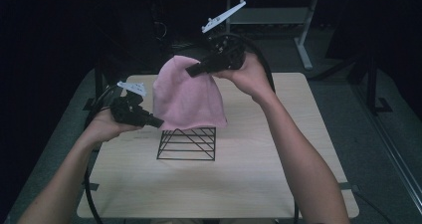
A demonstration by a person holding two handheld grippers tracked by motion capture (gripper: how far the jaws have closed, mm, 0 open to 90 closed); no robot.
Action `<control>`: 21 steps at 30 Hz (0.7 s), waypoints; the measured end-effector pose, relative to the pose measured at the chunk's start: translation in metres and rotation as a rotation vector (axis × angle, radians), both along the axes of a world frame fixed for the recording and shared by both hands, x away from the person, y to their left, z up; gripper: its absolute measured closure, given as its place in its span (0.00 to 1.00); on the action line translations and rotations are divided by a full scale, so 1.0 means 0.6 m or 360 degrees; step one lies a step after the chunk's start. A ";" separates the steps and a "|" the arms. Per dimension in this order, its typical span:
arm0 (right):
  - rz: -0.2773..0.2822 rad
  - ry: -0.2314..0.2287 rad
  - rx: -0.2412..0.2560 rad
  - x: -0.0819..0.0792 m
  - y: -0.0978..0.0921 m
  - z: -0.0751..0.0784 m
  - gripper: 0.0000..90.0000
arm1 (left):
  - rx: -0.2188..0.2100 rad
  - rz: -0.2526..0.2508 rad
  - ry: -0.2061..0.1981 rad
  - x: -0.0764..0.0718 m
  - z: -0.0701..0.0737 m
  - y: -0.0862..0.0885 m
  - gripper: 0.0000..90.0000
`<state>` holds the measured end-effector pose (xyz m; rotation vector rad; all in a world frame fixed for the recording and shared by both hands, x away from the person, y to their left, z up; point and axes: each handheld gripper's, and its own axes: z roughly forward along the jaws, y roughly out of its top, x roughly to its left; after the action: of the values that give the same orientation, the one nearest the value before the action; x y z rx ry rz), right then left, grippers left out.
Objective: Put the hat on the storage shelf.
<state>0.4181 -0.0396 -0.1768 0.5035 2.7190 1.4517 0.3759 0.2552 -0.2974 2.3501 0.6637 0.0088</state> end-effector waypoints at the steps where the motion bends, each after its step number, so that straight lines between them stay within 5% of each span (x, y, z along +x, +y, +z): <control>1: 0.0000 0.0012 0.0009 -0.003 0.000 -0.001 0.87 | -0.0007 0.0005 0.0002 0.000 -0.001 0.000 0.91; 8: 0.0038 0.0022 0.0015 -0.012 0.006 -0.020 0.87 | -0.0020 0.0041 -0.0005 -0.008 -0.022 0.013 0.91; 12: 0.0076 0.0016 0.0030 -0.018 0.013 -0.035 0.87 | 0.0027 0.0043 -0.0029 -0.015 -0.031 0.015 0.91; 21: 0.0104 0.0088 0.0048 -0.018 0.013 -0.067 0.86 | 0.0047 0.0074 -0.0030 -0.022 -0.051 0.025 0.91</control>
<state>0.4071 -0.0319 -0.2173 0.4673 2.7849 1.5181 0.3627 0.2700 -0.3282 2.3596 0.7136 0.0622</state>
